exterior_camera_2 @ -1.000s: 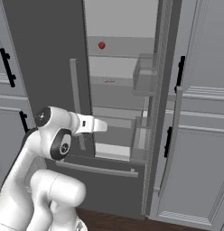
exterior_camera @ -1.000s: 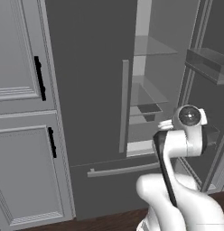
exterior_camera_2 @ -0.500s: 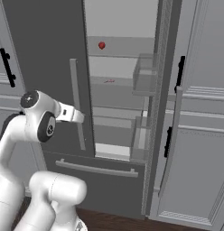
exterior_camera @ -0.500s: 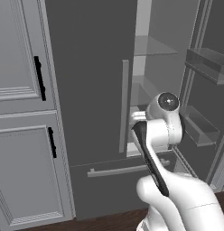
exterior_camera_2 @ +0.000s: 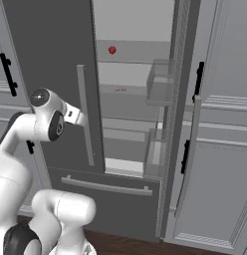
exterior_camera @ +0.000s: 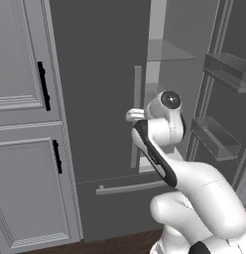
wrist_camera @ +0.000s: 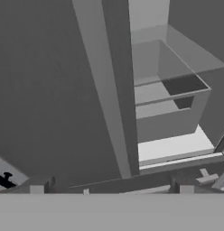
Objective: Take the strawberry from the fridge and place it on top of the pancake, located on the dining counter.
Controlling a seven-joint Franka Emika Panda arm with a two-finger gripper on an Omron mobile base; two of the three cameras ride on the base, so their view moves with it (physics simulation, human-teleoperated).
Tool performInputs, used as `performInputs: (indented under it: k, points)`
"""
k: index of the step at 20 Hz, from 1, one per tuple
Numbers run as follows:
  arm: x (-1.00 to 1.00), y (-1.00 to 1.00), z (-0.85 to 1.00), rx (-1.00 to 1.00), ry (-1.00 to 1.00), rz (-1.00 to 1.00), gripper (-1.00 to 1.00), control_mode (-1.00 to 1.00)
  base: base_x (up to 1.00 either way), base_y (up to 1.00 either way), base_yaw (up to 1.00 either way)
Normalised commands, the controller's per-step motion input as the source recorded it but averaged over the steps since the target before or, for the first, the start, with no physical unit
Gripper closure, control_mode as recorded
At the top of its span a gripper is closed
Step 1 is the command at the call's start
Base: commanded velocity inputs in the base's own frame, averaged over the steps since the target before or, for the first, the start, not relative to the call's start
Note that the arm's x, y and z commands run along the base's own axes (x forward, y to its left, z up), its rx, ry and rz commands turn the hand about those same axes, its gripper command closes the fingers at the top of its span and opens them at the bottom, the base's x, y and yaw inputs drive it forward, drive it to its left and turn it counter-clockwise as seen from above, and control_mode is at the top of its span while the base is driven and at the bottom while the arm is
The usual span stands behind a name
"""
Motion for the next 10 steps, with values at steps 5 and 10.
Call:
performInputs:
  k: [5, 10]
  points:
    - [0.39, 0.00, 0.00, -0.01, -0.17, 0.03, -1.00, -1.00, 0.00, 0.00, 0.00]
    - [0.52, 0.00, 0.03, 0.00, -0.04, 0.08, -1.00, -1.00, 0.00, 0.00, 0.00]
